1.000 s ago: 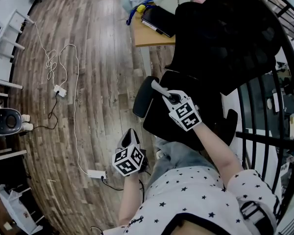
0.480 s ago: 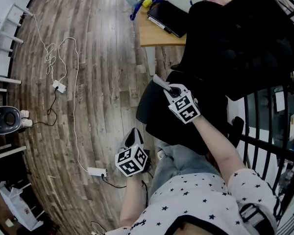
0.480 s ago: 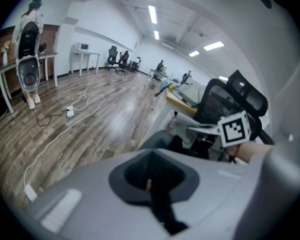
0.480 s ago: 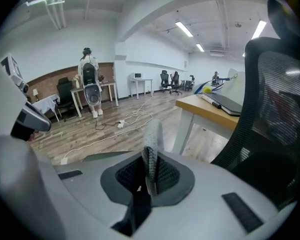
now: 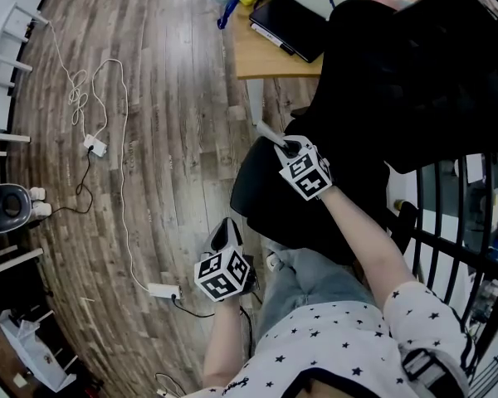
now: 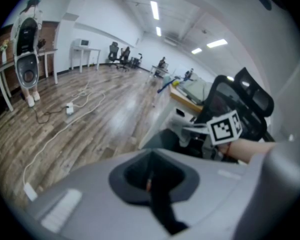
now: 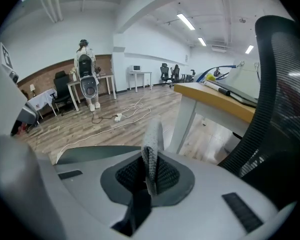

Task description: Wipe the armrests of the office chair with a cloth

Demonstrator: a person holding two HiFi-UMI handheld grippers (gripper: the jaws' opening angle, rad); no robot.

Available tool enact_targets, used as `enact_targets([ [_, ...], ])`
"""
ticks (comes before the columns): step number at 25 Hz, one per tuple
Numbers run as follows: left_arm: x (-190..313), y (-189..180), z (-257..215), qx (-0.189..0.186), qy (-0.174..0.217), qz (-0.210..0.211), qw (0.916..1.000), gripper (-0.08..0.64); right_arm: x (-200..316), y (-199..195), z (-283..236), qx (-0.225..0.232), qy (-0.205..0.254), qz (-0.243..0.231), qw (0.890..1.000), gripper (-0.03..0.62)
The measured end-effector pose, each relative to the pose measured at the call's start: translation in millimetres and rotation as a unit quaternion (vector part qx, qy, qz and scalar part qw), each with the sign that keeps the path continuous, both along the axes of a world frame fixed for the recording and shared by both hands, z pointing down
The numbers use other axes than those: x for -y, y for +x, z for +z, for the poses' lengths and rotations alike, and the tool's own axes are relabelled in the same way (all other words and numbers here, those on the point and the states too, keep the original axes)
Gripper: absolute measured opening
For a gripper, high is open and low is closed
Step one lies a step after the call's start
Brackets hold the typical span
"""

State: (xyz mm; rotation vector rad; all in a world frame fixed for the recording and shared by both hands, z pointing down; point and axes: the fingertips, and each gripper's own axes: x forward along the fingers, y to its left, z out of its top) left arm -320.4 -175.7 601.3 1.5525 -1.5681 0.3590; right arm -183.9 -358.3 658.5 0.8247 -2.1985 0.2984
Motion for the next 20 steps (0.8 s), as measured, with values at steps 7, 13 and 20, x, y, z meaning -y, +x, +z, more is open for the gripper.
enact_targets([
  [7,1,2,9,-0.004,-0.011,0.005,0.9999,0.008,7,-6,21,-0.014,-0.014,-0.003,1.000,0.026],
  [13,5,3,13,-0.007,-0.015,0.005,0.9999,0.008,6,-9,38,-0.024,-0.032,-0.009,0.999,0.026],
  [20,4,4,13,-0.008,-0.014,0.006,0.9999,0.008,3,-9,45,-0.023,-0.043,-0.008,0.999,0.026],
])
